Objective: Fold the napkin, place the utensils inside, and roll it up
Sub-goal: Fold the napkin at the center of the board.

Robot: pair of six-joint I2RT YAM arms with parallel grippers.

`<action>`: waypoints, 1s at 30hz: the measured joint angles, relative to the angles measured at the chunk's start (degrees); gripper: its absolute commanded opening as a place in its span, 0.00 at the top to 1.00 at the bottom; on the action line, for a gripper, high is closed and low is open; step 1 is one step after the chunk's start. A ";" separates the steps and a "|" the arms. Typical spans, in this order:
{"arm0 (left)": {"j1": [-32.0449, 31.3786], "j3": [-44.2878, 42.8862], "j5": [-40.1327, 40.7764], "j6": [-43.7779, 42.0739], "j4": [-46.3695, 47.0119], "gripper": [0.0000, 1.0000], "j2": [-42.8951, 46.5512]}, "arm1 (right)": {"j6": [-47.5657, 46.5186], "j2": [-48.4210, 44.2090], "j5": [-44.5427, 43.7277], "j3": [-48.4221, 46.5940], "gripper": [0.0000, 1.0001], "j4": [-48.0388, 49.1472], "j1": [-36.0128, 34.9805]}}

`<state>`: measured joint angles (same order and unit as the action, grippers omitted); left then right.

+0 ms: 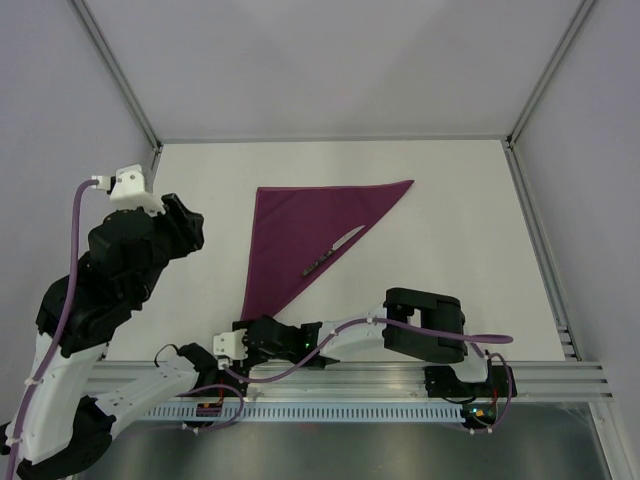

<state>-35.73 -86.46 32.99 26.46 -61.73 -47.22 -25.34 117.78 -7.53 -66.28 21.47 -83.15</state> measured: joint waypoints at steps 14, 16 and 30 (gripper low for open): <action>0.00 1.53 0.00 0.42 -0.02 0.44 -0.17 | -2.62 2.43 -2.29 0.15 0.45 4.07 0.00; 0.00 1.55 0.00 0.44 -0.02 0.44 -0.17 | -2.80 2.71 -2.47 0.15 0.49 4.44 0.00; 0.00 2.34 0.00 0.46 0.02 0.44 -0.17 | -3.63 3.91 -3.10 0.13 0.87 5.27 0.00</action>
<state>-35.73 -84.12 32.99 26.92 -61.71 -47.40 -28.97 121.69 -10.63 -66.15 26.74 -83.15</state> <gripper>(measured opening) 0.559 0.168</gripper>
